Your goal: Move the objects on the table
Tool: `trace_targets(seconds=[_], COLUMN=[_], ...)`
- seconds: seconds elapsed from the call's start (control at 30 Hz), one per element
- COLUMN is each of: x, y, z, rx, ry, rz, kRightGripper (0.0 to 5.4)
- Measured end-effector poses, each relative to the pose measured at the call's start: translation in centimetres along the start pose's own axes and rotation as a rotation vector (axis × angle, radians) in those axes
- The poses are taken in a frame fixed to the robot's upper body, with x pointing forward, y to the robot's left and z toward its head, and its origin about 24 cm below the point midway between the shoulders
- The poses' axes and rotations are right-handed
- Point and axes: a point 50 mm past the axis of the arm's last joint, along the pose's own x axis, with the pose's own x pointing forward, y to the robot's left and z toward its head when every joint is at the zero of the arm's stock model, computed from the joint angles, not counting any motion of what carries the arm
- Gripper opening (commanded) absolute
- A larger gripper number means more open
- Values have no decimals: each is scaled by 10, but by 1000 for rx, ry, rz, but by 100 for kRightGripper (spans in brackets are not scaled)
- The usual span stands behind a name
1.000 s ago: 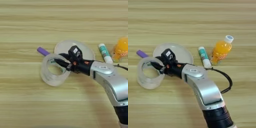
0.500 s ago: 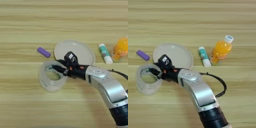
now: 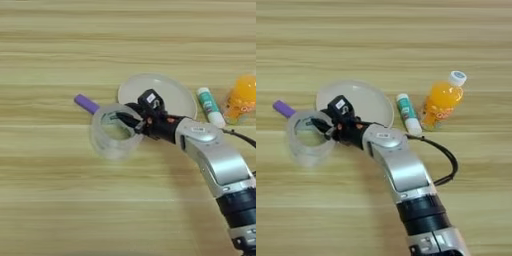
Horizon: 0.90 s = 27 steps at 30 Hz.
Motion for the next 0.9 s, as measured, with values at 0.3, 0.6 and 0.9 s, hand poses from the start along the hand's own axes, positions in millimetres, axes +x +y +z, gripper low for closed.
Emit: trace_targets(seconds=[0.3,0.6,0.9], x=[4,1,2], y=[-14,-5,13], z=[0,2,2], rx=[-4,-33,-33], ry=[-4,-16,-22], rz=[-38,-17,48], kRightGripper=[152,152,152])
